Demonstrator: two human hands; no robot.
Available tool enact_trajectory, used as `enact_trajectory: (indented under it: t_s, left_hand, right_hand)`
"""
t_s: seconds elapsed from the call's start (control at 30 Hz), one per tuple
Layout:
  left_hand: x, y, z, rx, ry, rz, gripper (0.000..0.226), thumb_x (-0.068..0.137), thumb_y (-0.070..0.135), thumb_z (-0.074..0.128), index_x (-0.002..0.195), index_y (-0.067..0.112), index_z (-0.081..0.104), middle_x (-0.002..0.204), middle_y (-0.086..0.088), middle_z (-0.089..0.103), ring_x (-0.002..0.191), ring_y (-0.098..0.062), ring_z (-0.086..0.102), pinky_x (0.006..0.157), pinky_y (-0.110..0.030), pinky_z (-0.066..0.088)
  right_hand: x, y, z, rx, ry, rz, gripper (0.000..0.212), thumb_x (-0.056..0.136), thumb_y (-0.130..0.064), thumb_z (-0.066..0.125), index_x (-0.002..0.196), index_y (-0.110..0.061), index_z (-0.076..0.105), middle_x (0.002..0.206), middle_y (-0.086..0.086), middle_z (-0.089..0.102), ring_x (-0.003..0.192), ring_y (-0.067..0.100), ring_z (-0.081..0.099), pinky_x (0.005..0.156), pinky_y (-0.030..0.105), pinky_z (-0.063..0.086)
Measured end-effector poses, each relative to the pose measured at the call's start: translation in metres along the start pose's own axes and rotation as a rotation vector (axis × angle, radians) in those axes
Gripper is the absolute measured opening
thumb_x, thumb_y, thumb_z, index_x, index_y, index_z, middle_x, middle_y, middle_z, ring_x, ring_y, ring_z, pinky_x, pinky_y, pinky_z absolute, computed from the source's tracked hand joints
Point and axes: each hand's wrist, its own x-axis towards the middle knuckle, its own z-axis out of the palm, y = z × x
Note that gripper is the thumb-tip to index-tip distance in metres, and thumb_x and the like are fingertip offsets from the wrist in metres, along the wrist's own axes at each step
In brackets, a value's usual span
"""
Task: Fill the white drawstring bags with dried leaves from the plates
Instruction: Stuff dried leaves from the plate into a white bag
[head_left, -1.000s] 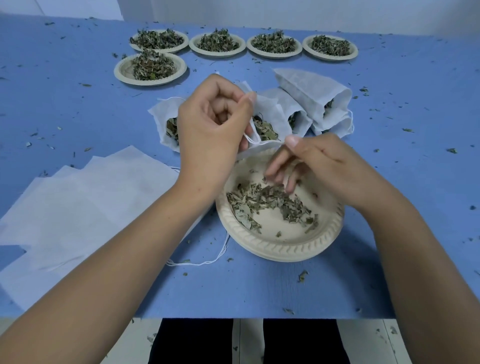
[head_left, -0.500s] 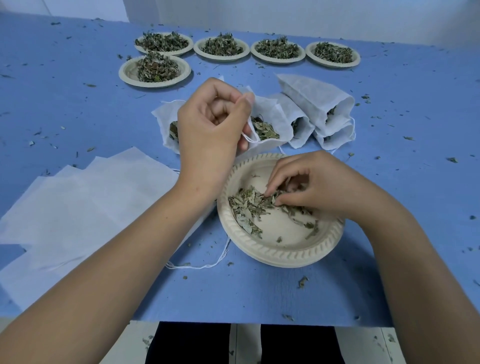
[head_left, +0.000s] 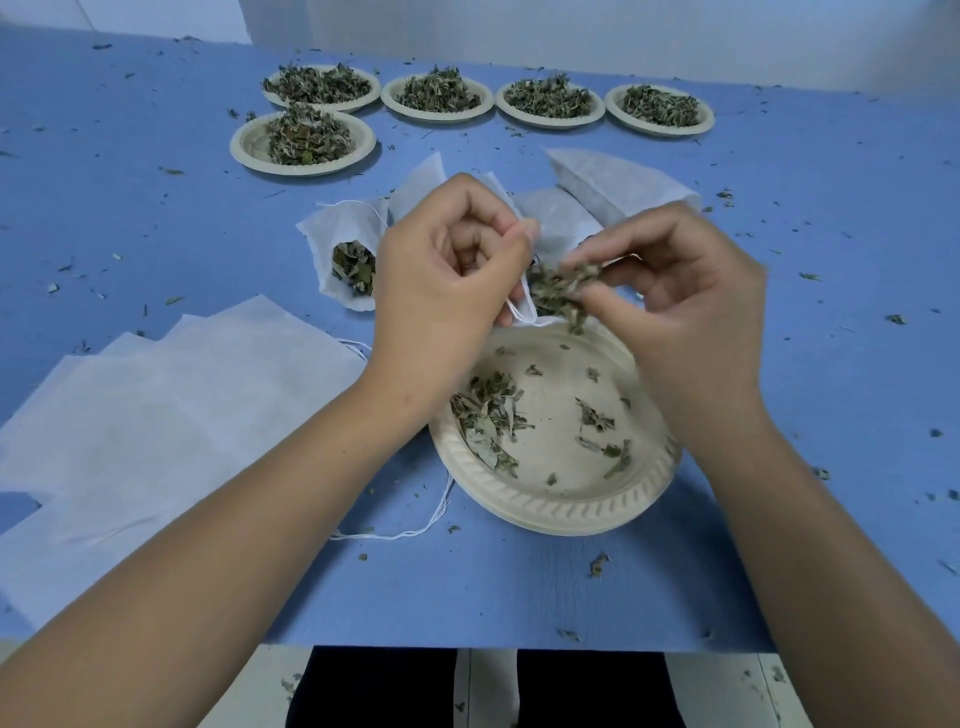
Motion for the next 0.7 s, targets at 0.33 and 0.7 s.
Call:
enact_trajectory:
  t_s: [0.33,0.7]
  left_hand:
    - [0.001,0.001,-0.001,-0.056,0.024,-0.034,0.018,0.093,0.005,0.063,0.077,0.007,0.055,0.049,0.004,0.056,0.038,-0.008,0.049,0.042,-0.021,0.043]
    - [-0.004,0.000,0.003,-0.026,-0.051,0.032,0.019,0.092,0.004,0.064,0.077,0.010,0.055,0.050,-0.004,0.056,0.042,-0.010,0.052,0.042,-0.020,0.044]
  right_hand:
    - [0.006,0.003,-0.014,-0.285,-0.382,-0.132,0.031,0.085,0.000,0.065,0.114,-0.007,0.064,0.121,0.011,0.056,0.114,0.021,0.056,0.091,0.030,0.048]
    - [-0.001,0.003,-0.004,-0.461,-0.188,-0.363,0.024,0.095,-0.010,0.052,0.083,0.002,0.070,0.081,0.009,0.067,0.077,0.023,0.064,0.075,0.034,0.050]
